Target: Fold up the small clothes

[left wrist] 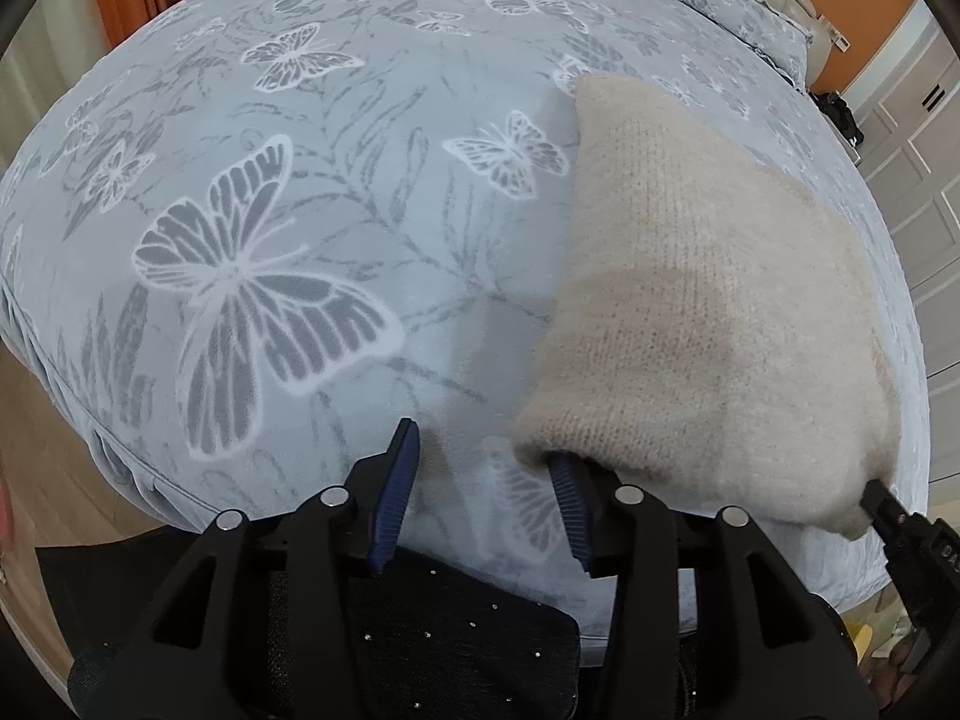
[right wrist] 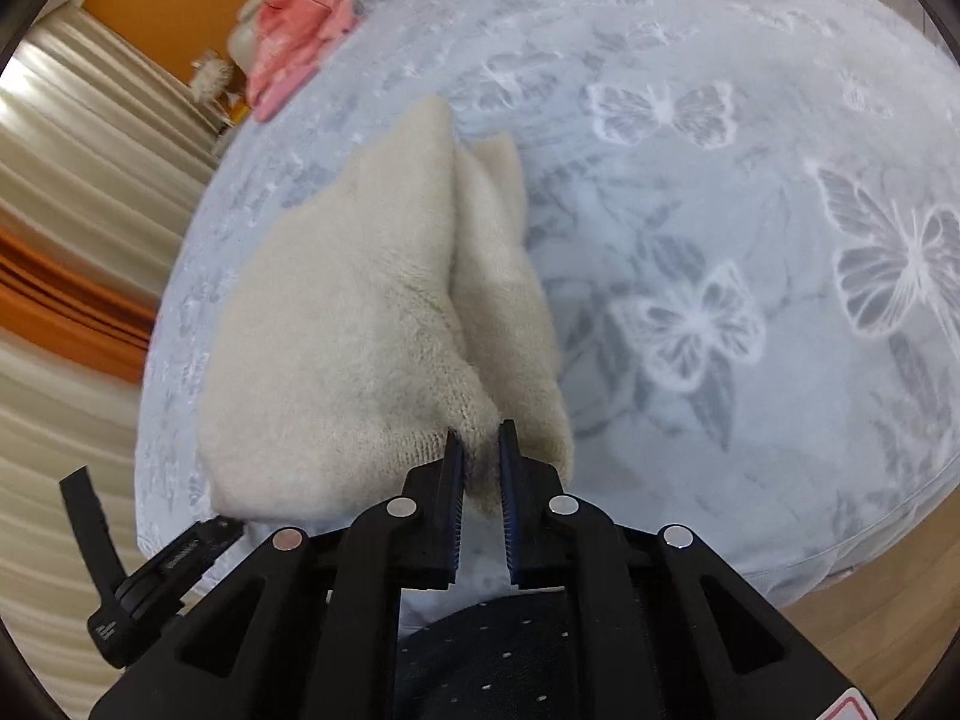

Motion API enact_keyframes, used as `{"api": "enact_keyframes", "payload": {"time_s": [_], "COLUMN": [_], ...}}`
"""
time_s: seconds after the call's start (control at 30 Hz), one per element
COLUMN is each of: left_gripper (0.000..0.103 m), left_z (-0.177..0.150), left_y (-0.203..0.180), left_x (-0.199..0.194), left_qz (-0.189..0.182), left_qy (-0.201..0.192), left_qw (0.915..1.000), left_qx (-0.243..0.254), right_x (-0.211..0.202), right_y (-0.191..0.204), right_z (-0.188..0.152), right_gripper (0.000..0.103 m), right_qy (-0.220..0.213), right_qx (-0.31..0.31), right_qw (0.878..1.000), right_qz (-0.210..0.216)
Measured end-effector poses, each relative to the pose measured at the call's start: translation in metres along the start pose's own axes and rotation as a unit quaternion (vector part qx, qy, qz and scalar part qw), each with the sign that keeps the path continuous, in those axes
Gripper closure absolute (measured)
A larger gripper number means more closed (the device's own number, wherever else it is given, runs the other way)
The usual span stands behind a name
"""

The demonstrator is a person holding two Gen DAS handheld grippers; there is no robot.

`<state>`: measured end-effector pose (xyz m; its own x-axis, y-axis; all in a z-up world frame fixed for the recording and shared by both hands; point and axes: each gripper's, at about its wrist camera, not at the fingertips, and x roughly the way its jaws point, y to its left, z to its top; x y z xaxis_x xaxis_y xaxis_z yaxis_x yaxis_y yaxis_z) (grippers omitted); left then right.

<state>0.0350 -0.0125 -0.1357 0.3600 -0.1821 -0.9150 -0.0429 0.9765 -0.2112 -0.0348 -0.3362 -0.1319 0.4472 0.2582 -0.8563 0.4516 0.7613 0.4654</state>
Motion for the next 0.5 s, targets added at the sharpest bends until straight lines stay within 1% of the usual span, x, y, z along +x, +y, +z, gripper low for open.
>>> {"api": "enact_keyframes", "payload": {"time_s": [0.03, 0.07, 0.13, 0.17, 0.2, 0.23, 0.27, 0.3, 0.37, 0.4, 0.43, 0.5], "left_gripper": [0.056, 0.056, 0.054, 0.053, 0.051, 0.049, 0.047, 0.043, 0.033, 0.025, 0.02, 0.016], "left_z": [0.0, 0.0, 0.0, 0.0, 0.0, -0.001, -0.002, -0.003, -0.004, 0.0, 0.003, 0.016], "left_y": [0.001, 0.002, 0.004, 0.005, 0.006, 0.009, 0.011, 0.014, 0.023, 0.027, 0.029, 0.029], "left_x": [0.001, 0.002, 0.002, 0.0, -0.003, -0.008, -0.014, -0.021, -0.036, -0.044, -0.048, -0.051], "left_qz": [0.001, 0.001, -0.005, -0.014, -0.026, -0.049, -0.07, -0.092, -0.132, -0.165, -0.181, -0.211], "left_qy": [0.002, 0.005, 0.009, 0.008, 0.009, 0.011, 0.013, 0.013, 0.009, 0.002, -0.003, -0.011], "left_qw": [1.0, 1.0, 0.9999, 0.9998, 0.9995, 0.9986, 0.9973, 0.9954, 0.9903, 0.9842, 0.9805, 0.9721], "left_qx": [-0.002, -0.004, -0.011, -0.013, -0.015, -0.018, -0.021, -0.024, -0.044, -0.063, -0.075, -0.103], "right_x": [0.007, 0.006, -0.002, -0.008, -0.014, -0.019, -0.024, -0.028, -0.029, -0.028, -0.024, -0.011], "right_y": [-0.006, -0.008, -0.003, 0.0, 0.002, 0.004, 0.004, 0.005, 0.004, 0.004, 0.001, 0.0], "right_z": [0.002, 0.005, 0.005, 0.004, 0.003, 0.003, 0.003, 0.006, 0.014, 0.019, 0.025, 0.035], "right_gripper": [0.092, 0.091, 0.085, 0.08, 0.071, 0.062, 0.044, 0.035, 0.032, 0.028, 0.027, 0.025], "right_qy": [0.021, 0.025, 0.017, 0.009, 0.0, -0.005, -0.012, -0.022, -0.029, -0.027, -0.023, -0.01], "right_qx": [0.016, 0.023, 0.008, -0.002, -0.01, -0.014, -0.016, -0.017, -0.017, -0.012, -0.004, 0.012], "right_qw": [1.0, 0.999, 1.0, 1.0, 1.0, 1.0, 1.0, 1.0, 0.999, 0.999, 1.0, 0.999], "right_qz": [0.009, 0.016, 0.019, 0.016, 0.01, 0.005, 0.001, -0.002, 0.005, 0.012, 0.017, 0.028]}}
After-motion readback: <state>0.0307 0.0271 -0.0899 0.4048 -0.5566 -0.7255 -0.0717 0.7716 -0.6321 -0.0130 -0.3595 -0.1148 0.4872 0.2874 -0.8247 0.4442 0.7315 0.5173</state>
